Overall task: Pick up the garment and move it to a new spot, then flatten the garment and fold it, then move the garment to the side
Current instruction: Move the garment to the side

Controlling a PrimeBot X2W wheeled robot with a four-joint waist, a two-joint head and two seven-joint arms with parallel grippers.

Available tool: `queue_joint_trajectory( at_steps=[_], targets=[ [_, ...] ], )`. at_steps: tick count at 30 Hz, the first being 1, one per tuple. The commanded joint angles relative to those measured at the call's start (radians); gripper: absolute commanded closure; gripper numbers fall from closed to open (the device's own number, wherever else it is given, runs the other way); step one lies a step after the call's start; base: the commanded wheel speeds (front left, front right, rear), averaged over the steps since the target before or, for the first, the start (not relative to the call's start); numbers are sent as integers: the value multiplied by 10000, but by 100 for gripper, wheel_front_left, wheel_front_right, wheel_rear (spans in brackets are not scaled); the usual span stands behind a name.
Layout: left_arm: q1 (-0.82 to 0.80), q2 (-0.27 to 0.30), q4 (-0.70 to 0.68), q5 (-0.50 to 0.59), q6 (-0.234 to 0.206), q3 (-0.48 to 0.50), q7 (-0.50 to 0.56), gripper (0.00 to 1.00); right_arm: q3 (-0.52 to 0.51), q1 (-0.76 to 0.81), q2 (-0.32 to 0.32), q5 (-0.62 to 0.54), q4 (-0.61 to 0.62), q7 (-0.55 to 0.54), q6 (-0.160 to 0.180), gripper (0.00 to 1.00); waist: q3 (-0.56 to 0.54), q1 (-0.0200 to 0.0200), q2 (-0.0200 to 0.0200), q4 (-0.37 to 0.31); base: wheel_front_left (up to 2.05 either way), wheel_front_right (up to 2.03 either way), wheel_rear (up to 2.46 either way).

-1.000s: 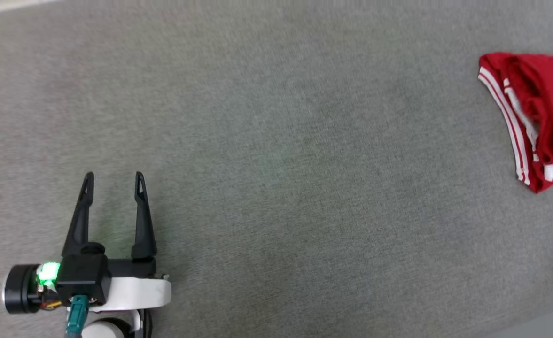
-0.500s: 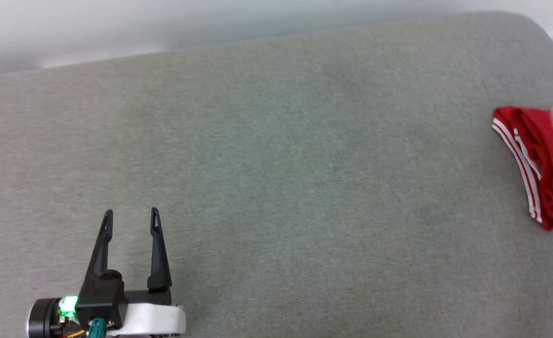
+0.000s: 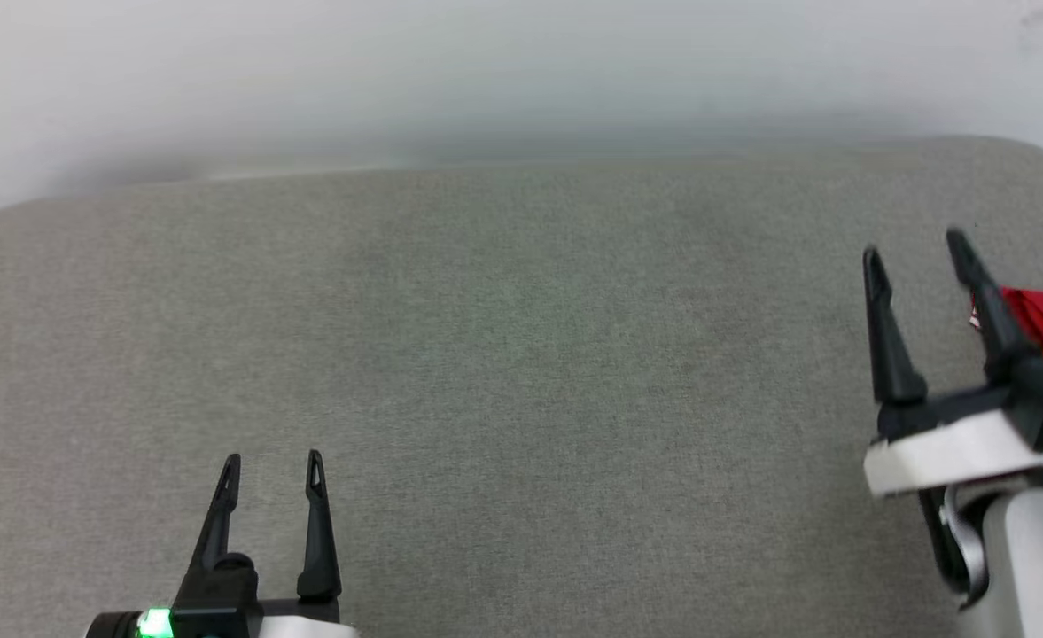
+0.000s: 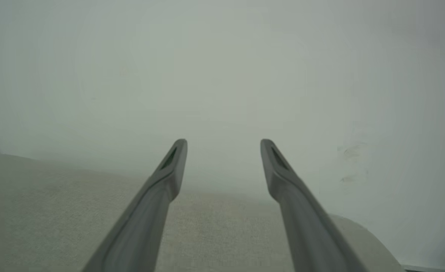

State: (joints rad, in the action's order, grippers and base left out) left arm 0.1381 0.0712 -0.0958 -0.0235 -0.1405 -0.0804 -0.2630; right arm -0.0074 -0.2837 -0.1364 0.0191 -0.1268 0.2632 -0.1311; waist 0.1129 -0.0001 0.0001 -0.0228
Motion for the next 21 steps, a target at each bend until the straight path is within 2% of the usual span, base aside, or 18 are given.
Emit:
queue_joint_trajectory(
  at_steps=[1,9,21],
  targets=[
    [120,-20,22,-16,24,39,-21,0,-43,346,92,-25,115,12,8,0,-199,1,-1,175,0,0,0],
    [577,-33,208,18,168,89,-21,0,-514,2334,692,12,520,13,8,0,-670,1,-1,396,0,0,0],
    [1050,-78,477,-92,511,163,-21,0,-874,4149,880,424,1125,14,8,0,-1252,1,-1,510,0,0,0]
  ],
)
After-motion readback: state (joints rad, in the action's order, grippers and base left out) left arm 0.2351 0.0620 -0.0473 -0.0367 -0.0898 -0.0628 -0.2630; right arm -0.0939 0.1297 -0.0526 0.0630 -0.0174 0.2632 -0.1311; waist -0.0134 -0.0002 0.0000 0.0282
